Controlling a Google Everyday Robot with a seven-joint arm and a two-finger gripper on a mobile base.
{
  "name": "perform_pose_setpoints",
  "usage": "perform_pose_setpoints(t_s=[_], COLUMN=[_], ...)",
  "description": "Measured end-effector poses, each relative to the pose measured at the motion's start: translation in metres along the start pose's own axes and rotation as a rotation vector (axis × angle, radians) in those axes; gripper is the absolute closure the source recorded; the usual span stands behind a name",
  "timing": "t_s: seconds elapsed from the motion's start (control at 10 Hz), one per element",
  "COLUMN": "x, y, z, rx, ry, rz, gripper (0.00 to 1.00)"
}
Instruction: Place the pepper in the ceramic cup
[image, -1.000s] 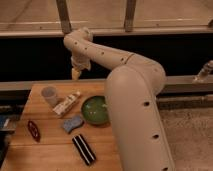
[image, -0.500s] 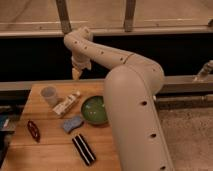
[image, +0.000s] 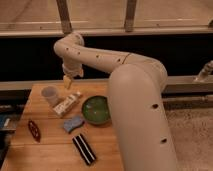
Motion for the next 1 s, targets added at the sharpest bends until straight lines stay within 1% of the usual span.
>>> perform_pose_setpoints(t_s=[0.1, 0.2, 0.4, 0.5, 0.6, 0.8, 0.9, 1.0], x=[0.000, -0.001, -0.009, -0.011, -0.008, -0.010, -0.010, -0.008], y=[0.019, 0.034, 0.067, 0.070, 0.066, 0.068, 0.069, 0.065], z=[0.001, 0.002, 0.003, 0.003, 0.003, 0.003, 0.004, 0.005], rx=[-0.028, -0.045, -0.077, -0.079, -0.073, -0.075, -0.082, -0.083], ry=[-0.030, -0.051, -0.078, -0.081, -0.079, -0.079, -0.080, -0.073], rz=[0.009, 0.016, 0.002, -0.001, 0.002, -0.001, 0.003, 0.001], gripper=[0.35, 0.35, 0.35, 0.35, 0.35, 0.35, 0.35, 0.35])
